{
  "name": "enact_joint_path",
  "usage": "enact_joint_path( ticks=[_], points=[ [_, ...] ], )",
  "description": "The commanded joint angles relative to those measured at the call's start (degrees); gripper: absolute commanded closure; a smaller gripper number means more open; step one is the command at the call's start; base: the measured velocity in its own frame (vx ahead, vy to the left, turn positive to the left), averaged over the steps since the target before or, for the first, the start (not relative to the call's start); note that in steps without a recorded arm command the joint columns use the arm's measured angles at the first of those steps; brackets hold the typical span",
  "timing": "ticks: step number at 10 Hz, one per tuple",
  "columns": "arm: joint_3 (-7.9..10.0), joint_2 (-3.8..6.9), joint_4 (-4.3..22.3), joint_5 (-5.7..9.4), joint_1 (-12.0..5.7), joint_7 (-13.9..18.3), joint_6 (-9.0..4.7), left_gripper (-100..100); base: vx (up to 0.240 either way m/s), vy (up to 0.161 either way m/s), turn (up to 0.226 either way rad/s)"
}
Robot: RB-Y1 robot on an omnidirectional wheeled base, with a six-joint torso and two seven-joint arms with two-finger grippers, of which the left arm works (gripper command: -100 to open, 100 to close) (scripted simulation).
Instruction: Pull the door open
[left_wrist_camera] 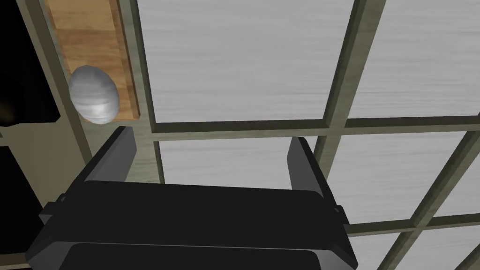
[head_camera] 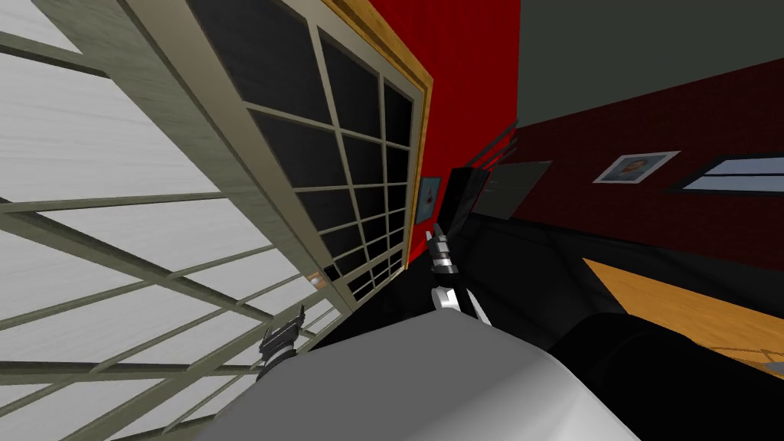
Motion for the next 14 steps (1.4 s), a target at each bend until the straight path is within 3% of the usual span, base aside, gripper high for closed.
enact_joint_path(
  ticks=[1, 3, 4, 5, 6, 7, 12, 13, 14],
  points=[
    [-0.55, 0.22, 1.1, -0.11, -2.03, 0.0, -0.74, -100, 0.171, 0.019, -0.104],
    [-0.55, 0.22, 1.1, -0.11, -2.03, 0.0, -0.74, -100, 0.098, 0.009, -0.012],
    [-1.43, -0.28, 0.7, -0.40, -3.88, -0.1, -0.83, -100, 0.158, -0.014, -0.142],
    [-1.65, -0.41, 0.6, -0.47, -4.34, -0.1, -0.85, -100, 0.163, 0.015, -0.052],
    [-1.20, -0.27, 1.2, -0.33, -3.53, -0.1, -0.70, -100, 0.032, 0.007, 0.035],
    [-1.20, -0.27, 1.2, -0.33, -3.53, -0.1, -0.70, 100, -0.023, -0.018, -0.041],
    [-1.20, -0.27, 1.2, -0.33, -3.53, -0.1, -0.70, 100, -0.003, -0.007, 0.000],
    [-0.71, -0.13, 1.6, -0.20, -2.16, -0.1, -0.64, -100, -0.111, -0.015, 0.130],
    [-0.53, -0.02, 1.8, -0.14, -1.80, -0.1, -0.60, -100, -0.198, -0.022, 0.115]
  ],
)
